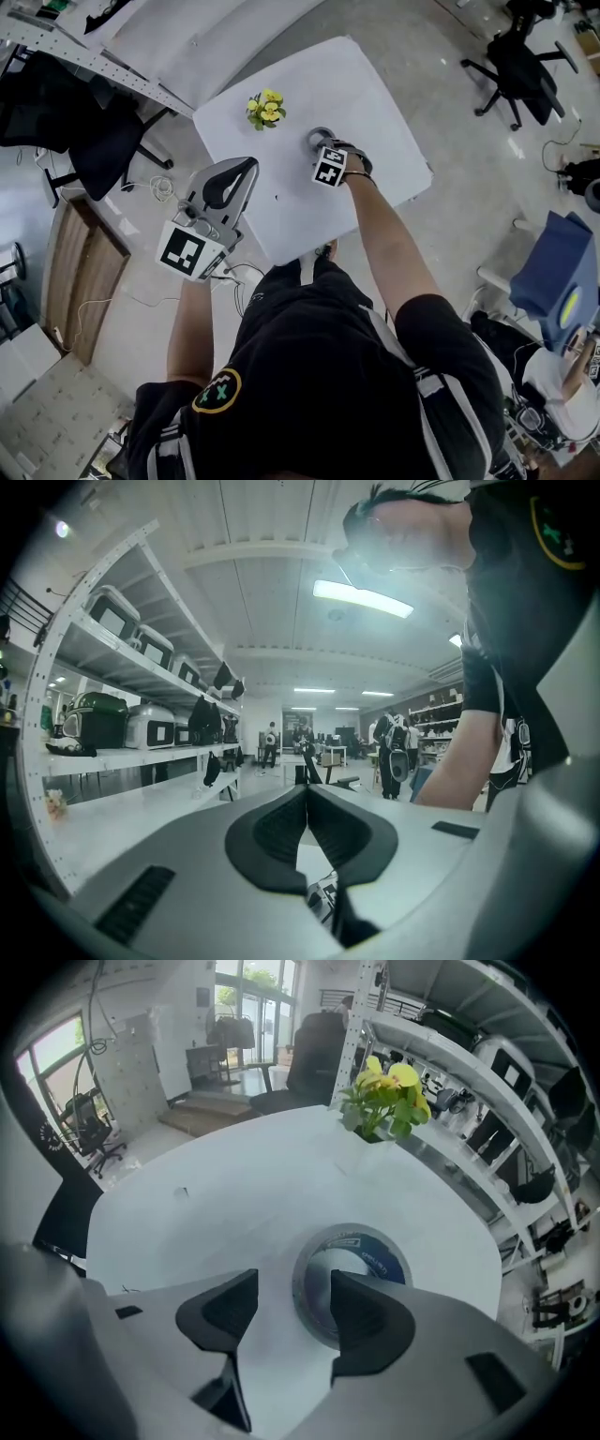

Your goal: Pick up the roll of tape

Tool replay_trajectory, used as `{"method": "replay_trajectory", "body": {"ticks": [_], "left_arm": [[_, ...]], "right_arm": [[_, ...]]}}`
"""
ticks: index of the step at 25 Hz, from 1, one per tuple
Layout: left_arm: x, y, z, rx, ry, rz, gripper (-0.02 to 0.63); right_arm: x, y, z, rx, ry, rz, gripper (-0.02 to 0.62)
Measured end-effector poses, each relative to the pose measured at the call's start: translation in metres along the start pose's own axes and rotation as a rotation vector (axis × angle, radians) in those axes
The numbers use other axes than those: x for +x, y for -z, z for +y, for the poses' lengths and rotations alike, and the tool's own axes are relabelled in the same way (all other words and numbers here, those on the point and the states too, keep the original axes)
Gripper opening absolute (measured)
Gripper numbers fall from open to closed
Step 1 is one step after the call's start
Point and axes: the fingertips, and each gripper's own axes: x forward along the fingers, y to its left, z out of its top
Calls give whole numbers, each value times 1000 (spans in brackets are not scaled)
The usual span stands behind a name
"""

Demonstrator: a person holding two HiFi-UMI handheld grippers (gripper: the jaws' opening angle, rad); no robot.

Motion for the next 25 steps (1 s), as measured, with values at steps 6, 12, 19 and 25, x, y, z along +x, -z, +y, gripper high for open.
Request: {"method": "replay_trajectory", "body": {"ticks": [6,12,19,25], "left_arm": [[3,3,-2,-2,18,10,18],[4,6,-5,-7,25,13,18],[4,5,-12,-6,35,12,18],[1,1,-11,-10,37,4,18]], "right_arm": [[11,7,-1,-31,14,44,227],[15,12,-6,-116,34,104,127],[11,13,1,-142,14,112,67],[-2,0,3,-49,28,43,64]]}}
